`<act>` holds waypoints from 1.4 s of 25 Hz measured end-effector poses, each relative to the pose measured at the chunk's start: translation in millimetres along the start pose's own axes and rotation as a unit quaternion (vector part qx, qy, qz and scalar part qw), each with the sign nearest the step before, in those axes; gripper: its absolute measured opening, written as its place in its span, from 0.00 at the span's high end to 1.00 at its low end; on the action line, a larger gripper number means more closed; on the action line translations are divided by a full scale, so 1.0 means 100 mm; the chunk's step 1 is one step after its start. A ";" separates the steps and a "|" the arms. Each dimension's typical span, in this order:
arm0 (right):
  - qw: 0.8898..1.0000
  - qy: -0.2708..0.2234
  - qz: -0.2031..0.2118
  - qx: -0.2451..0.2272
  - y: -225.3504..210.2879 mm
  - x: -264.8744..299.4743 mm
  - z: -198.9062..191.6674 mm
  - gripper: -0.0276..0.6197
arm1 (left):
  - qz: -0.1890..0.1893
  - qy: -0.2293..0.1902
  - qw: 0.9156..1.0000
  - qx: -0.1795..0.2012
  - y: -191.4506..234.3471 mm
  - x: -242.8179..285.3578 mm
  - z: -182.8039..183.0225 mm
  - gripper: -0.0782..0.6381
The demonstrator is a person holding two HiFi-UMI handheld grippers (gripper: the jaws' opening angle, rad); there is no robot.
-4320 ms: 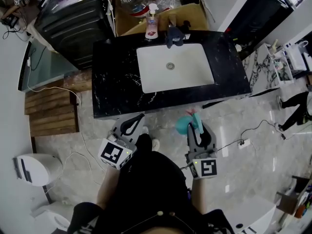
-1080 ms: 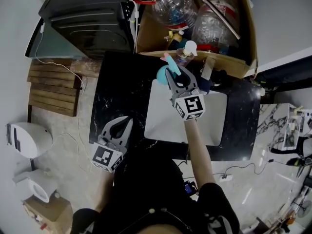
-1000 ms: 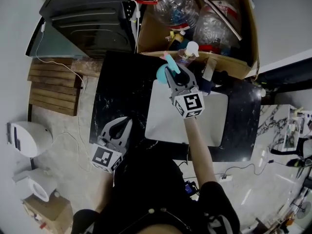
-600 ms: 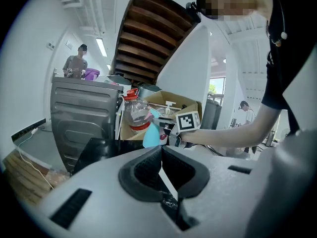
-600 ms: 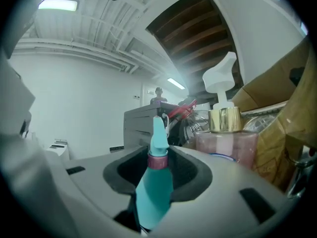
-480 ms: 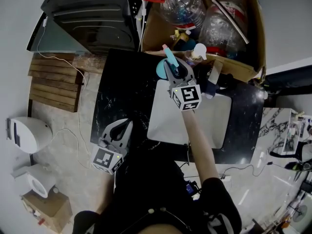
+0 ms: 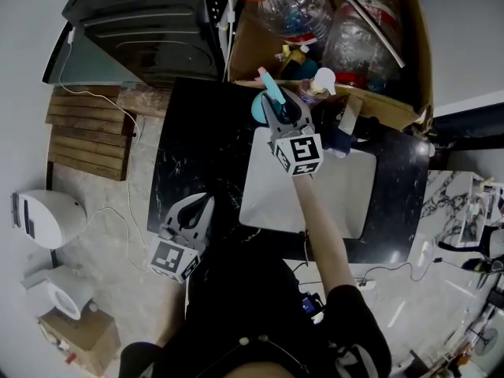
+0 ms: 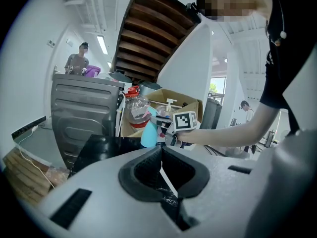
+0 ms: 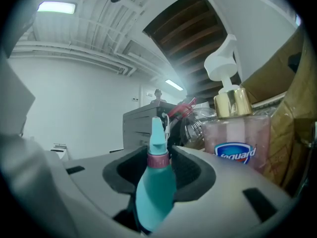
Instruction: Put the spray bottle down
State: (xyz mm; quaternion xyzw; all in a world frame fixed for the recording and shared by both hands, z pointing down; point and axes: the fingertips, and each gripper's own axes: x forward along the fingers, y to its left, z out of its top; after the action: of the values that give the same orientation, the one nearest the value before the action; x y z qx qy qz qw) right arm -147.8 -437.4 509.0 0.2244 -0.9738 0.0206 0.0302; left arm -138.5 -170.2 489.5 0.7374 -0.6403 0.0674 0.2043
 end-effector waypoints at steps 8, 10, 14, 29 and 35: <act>1.000 0.008 0.005 0.003 0.02 -0.04 0.03 0.64 | 0.002 -0.003 1.000 -0.001 0.03 0.00 0.05 0.88; 1.000 0.010 0.002 0.005 0.02 -0.10 0.05 0.61 | 0.001 -0.003 1.000 0.001 0.04 0.00 0.05 0.88; 1.000 0.008 -0.009 -0.001 0.02 -0.30 0.12 0.60 | -0.003 -0.007 1.000 0.006 0.05 0.02 0.08 0.88; 0.995 -0.018 -0.095 -0.003 0.24 -1.83 0.62 0.91 | -0.101 -0.039 0.993 0.049 -0.36 0.33 0.31 0.88; 0.989 -0.027 -0.143 -0.009 0.37 -2.39 0.79 0.96 | -0.143 -0.047 0.987 0.064 -0.63 0.41 0.40 0.88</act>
State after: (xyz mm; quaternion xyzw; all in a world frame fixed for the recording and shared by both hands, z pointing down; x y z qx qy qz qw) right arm 46.3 -304.3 412.6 0.3611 -0.9325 0.0011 0.0085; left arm -77.1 -216.7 454.7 0.8351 -0.5317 0.0439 0.1339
